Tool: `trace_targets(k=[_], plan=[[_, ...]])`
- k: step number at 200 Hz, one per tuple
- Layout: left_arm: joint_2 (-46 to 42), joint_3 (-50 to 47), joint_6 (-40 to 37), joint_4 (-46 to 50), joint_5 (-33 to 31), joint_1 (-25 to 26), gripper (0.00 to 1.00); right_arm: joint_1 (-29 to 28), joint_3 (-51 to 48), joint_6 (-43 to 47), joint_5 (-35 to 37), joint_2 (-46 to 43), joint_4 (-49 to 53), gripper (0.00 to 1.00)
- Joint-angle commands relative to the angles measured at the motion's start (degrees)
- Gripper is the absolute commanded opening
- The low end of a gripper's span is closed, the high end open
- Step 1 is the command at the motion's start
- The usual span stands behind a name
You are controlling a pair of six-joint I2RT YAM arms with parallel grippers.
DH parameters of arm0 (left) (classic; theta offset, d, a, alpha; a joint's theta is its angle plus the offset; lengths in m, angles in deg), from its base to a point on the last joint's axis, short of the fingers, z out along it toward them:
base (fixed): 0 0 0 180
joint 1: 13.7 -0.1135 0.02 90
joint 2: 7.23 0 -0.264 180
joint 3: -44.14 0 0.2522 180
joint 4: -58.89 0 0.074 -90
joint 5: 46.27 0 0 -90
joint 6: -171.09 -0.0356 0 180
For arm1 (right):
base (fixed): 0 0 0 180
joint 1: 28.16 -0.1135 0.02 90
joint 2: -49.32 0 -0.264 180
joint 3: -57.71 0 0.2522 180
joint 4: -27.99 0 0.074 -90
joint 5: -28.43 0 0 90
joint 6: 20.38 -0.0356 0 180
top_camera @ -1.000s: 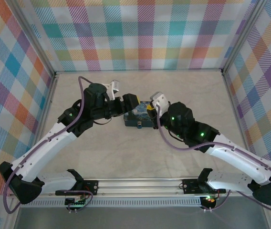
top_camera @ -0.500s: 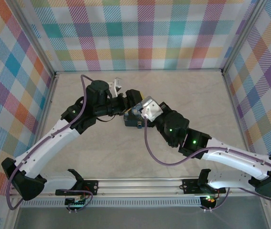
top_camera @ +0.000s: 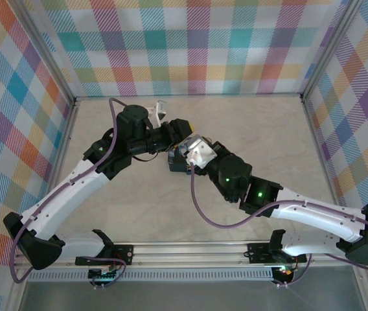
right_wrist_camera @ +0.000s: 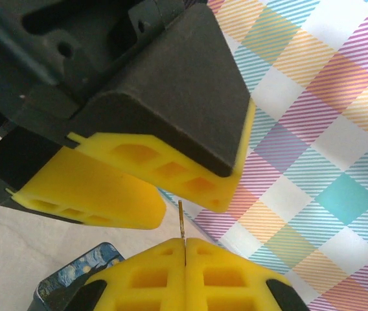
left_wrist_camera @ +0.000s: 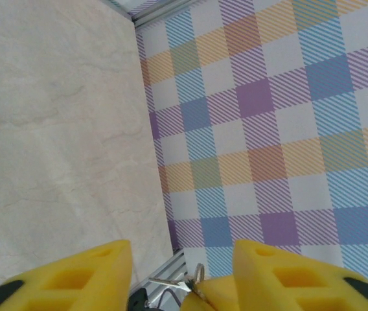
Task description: Unlock the padlock with the key
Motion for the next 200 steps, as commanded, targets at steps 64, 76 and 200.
trace_targets(k=[64, 76, 200], plan=[[0.70, 2.33, -1.00, -0.23, 0.59, 0.36, 0.12, -0.58, 0.14, 1.56, 1.06, 1.15, -2.85, 0.00], [0.86, 2.46, -1.01, -0.11, 0.66, 0.38, 0.07, -0.59, 0.12, 1.64, 1.04, 1.05, -2.85, 0.00], [-1.55, -0.34, -15.16, 2.70, -4.47, -0.07, 0.00, 8.23, 0.14, -36.32, -15.66, -9.42, 21.53, 0.62]])
